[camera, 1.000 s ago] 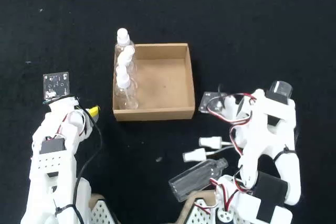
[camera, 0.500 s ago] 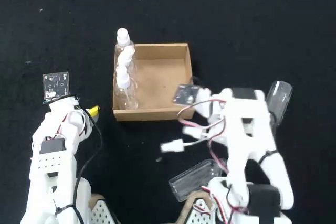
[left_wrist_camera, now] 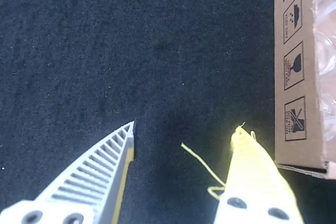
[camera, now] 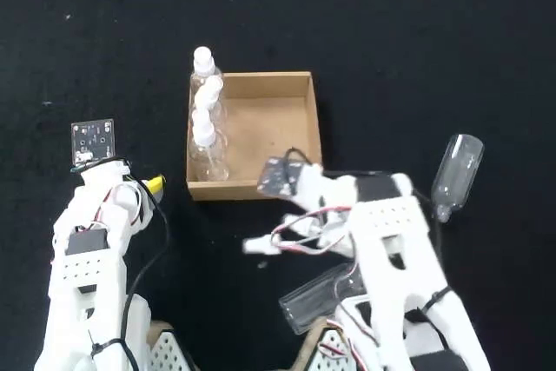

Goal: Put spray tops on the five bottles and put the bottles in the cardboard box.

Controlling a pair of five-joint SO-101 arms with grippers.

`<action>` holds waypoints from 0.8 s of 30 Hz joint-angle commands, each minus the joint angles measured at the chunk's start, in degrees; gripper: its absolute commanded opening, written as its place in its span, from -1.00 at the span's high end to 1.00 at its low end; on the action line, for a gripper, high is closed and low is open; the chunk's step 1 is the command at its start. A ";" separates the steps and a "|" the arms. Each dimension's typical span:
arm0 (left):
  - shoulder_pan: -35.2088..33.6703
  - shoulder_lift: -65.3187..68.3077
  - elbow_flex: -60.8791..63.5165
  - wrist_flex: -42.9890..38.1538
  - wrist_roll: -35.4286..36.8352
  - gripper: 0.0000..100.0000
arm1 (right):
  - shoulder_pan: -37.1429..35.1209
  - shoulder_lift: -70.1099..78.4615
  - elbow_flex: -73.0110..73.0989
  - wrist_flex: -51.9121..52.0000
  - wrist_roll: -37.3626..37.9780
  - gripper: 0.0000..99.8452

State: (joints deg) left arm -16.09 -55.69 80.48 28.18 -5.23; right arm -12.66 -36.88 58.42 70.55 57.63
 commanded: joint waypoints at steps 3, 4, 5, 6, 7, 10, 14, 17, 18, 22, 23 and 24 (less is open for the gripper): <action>-2.51 -0.53 -3.21 0.00 0.53 0.58 | -11.69 -4.53 1.01 -0.62 -7.91 0.98; -3.38 -0.53 -3.38 0.00 0.70 0.58 | -13.01 -4.62 1.01 -0.62 -8.62 0.98; -3.91 -0.53 -3.47 0.00 0.70 0.58 | -14.07 -4.62 1.01 -0.62 -9.32 0.98; -4.26 -0.53 -3.56 0.00 0.79 0.58 | -15.03 -4.79 1.01 -0.62 -9.67 0.98; -4.44 -0.53 -3.56 0.00 0.79 0.58 | -15.74 -4.88 1.01 -0.53 -9.76 0.98; -4.70 -0.53 -3.56 0.00 0.79 0.58 | -18.11 -4.88 0.92 -0.62 -9.76 0.98; -4.70 -0.53 -3.56 0.00 0.79 0.58 | -20.75 -4.97 0.92 -0.62 -9.85 0.98; -4.53 -0.53 -3.56 0.00 0.79 0.58 | -20.84 -4.97 0.75 -0.70 -9.85 0.98; -4.53 -0.53 -3.56 0.00 0.79 0.58 | -20.84 -4.97 0.75 -0.70 -9.85 0.98; -4.35 -0.53 -3.56 0.00 0.79 0.58 | -20.75 -4.97 -0.04 -0.09 -10.99 0.97; -4.35 -0.53 -3.56 0.00 0.79 0.58 | -20.48 -4.97 -1.19 0.53 -12.57 0.96; -4.35 -0.53 -3.56 0.00 0.79 0.58 | -19.78 -4.97 -2.51 2.02 -13.89 0.92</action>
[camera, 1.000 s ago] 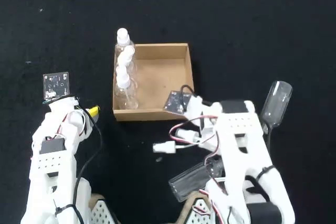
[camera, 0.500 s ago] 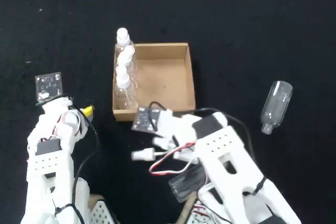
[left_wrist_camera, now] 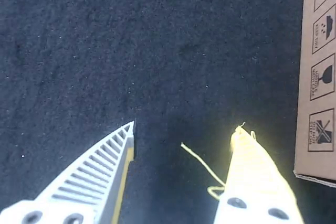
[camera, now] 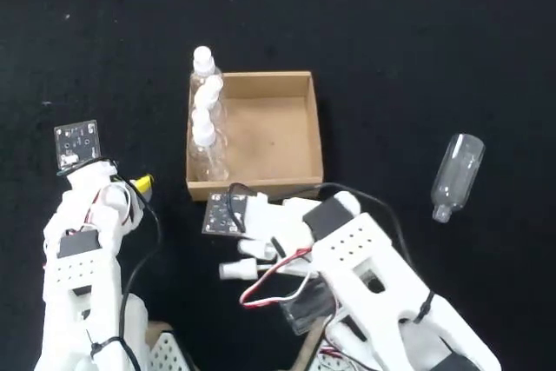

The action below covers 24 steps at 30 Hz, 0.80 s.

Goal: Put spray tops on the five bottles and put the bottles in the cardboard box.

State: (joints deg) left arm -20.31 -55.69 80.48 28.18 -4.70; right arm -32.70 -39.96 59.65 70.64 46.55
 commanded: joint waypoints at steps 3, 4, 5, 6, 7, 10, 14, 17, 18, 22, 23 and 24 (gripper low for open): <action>-0.13 -0.53 -3.47 0.00 0.26 0.58 | 3.60 -1.89 -10.33 7.91 -4.31 0.69; -0.04 -0.53 -3.47 0.00 0.26 0.58 | 5.80 -1.89 -12.62 9.58 -3.87 0.62; -0.04 -0.53 -3.47 0.00 0.26 0.58 | 8.35 -1.89 -14.90 11.16 -2.90 0.56; -0.04 -0.53 -3.38 0.00 0.26 0.58 | 11.16 -1.89 -16.84 12.66 -1.67 0.53; -0.04 -0.53 -3.38 0.00 0.26 0.58 | 13.89 -1.71 -18.59 13.89 -0.09 0.52; 0.04 -0.53 -3.38 0.00 0.26 0.58 | 23.12 -1.63 -22.64 16.26 5.89 0.53; 0.04 -0.53 -3.38 0.00 0.26 0.58 | 39.65 -1.27 -24.22 12.66 16.35 0.53; 0.04 -0.53 -3.30 0.00 0.26 0.58 | 50.11 1.36 -24.92 11.96 17.49 0.55; 0.04 -0.53 -3.30 0.00 0.26 0.58 | 52.31 2.95 -25.45 12.31 17.49 0.56; 0.48 -0.53 -3.30 0.00 0.26 0.58 | 57.67 9.71 -27.91 12.40 17.76 0.56; 1.10 -0.53 -3.21 0.00 0.26 0.58 | 57.49 11.03 -28.09 12.84 17.85 0.56; 1.54 -0.53 -3.21 0.00 0.26 0.58 | 56.26 12.00 -28.00 13.45 18.29 0.56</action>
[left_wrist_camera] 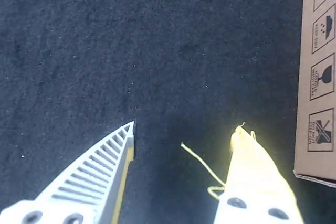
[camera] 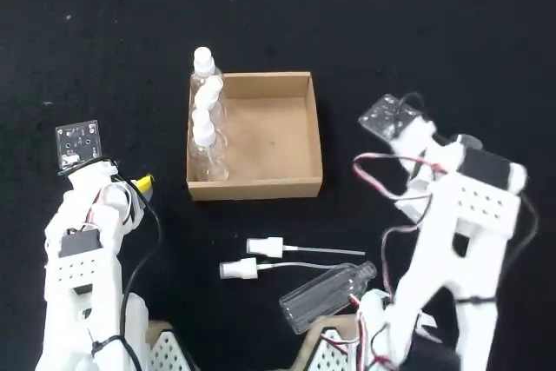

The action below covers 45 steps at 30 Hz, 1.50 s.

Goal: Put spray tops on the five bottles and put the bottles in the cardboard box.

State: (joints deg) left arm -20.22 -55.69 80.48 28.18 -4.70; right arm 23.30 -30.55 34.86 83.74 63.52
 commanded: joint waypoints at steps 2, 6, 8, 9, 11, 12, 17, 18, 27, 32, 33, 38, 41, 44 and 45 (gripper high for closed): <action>1.54 -0.53 -3.21 0.00 0.26 0.58 | -3.78 3.30 -2.77 4.13 3.69 0.56; -0.57 -0.53 -3.82 0.44 0.18 0.58 | -15.38 1.89 -0.13 9.32 3.08 0.68; -3.38 -0.53 -5.23 0.53 0.09 0.58 | -21.10 -0.04 2.24 8.26 -0.70 0.84; -5.14 -0.53 -5.85 0.53 0.00 0.58 | -23.82 -1.27 4.00 7.38 -2.46 0.91; -8.66 -0.53 -6.46 0.62 -0.09 0.58 | -29.80 -3.91 8.31 5.19 -5.54 0.98; -10.51 -0.53 -6.46 0.62 -0.09 0.58 | -32.97 -5.23 10.59 3.96 -7.21 0.94; -16.66 -0.44 -4.53 0.53 -0.09 0.58 | -48.53 -11.21 19.38 -2.11 -15.38 0.83; -17.10 -0.44 -4.00 0.53 0.09 0.58 | -51.08 -12.00 20.44 -2.64 -16.70 0.82; -17.36 -0.53 -3.65 0.44 0.26 0.58 | -64.44 -9.89 26.07 -14.15 -29.45 0.72; -17.36 -0.53 -3.30 0.44 0.26 0.58 | -64.79 -5.05 26.33 -17.85 -29.71 0.72; -17.36 -0.53 -3.30 0.44 0.26 0.58 | -64.79 -4.53 26.33 -18.37 -29.71 0.72; -17.80 -0.53 -3.21 0.53 0.26 0.58 | -64.70 -4.79 25.98 -18.11 -29.80 0.72; -17.89 -0.53 -3.21 0.53 0.26 0.58 | -64.70 -6.73 25.89 -15.65 -29.54 0.72; -17.80 -0.53 -3.21 0.53 0.26 0.58 | -64.70 -9.98 25.98 -13.27 -29.54 0.72; -17.71 -0.53 -3.21 0.53 0.26 0.58 | -64.70 -10.95 25.98 -12.31 -29.45 0.72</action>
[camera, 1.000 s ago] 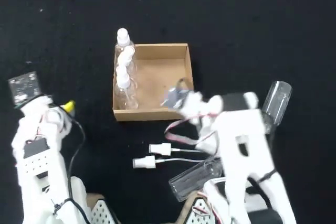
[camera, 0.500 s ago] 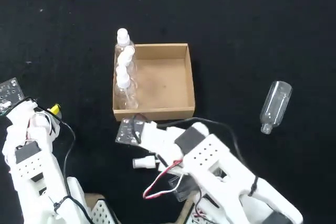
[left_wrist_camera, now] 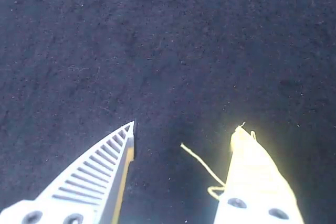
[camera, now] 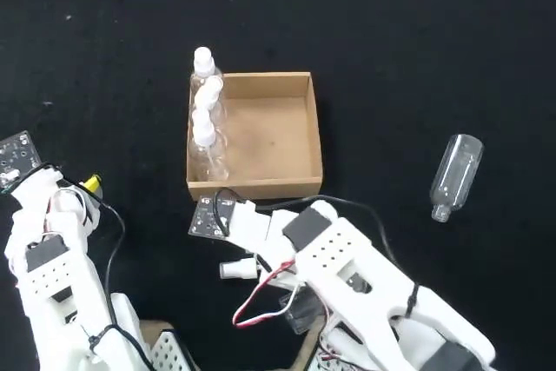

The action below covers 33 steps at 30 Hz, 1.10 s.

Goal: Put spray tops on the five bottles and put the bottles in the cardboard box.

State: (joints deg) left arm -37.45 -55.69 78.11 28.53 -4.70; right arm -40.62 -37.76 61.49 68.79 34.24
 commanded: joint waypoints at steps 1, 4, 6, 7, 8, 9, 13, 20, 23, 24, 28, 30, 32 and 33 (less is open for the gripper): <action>-0.40 -0.53 -0.84 0.18 0.26 0.58 | -0.79 -4.88 -0.66 3.52 -0.18 0.72; -0.48 -0.53 -0.84 0.18 0.26 0.58 | -0.26 -7.96 -2.15 6.77 -0.09 0.71; -0.57 -0.53 -0.84 0.18 0.26 0.58 | 1.41 -9.27 -2.51 7.74 2.29 0.71; -0.57 -0.53 -0.84 0.18 0.26 0.58 | 2.99 -9.36 -2.24 7.56 4.13 0.71; -0.57 -0.53 -0.84 0.18 0.26 0.58 | 4.66 -9.36 -1.80 7.21 5.63 0.71; -0.57 -0.53 -0.84 0.18 0.26 0.58 | 6.42 -9.36 -0.92 5.89 6.51 0.71; -0.57 -0.53 -0.84 0.18 0.26 0.58 | 9.58 -9.36 4.18 -0.09 8.79 0.71; -0.13 -0.53 -0.84 0.18 0.26 0.58 | 5.19 -9.45 7.52 -2.55 8.79 0.54; -0.13 -0.53 -0.84 0.18 0.26 0.58 | 4.22 -9.45 10.86 -7.30 8.79 0.61; -0.13 -0.53 -0.84 0.18 0.26 0.58 | 4.22 -9.45 11.82 -9.05 8.88 0.63; -0.13 -0.53 -0.84 0.18 0.26 0.58 | 4.13 -9.45 12.09 -11.08 8.79 0.65; -0.04 -0.53 -0.84 0.18 0.26 0.58 | 3.87 -9.45 11.56 -11.25 8.79 0.65; -0.04 -0.53 -0.84 0.18 0.26 0.58 | 2.29 -9.45 11.47 -11.25 8.70 0.65; -0.04 -0.53 -0.84 0.18 0.26 0.58 | 0.97 -9.45 11.74 -11.43 8.09 0.65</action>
State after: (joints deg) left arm -37.45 -55.69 78.20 28.53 -4.70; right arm -36.92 -45.32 74.42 58.33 42.59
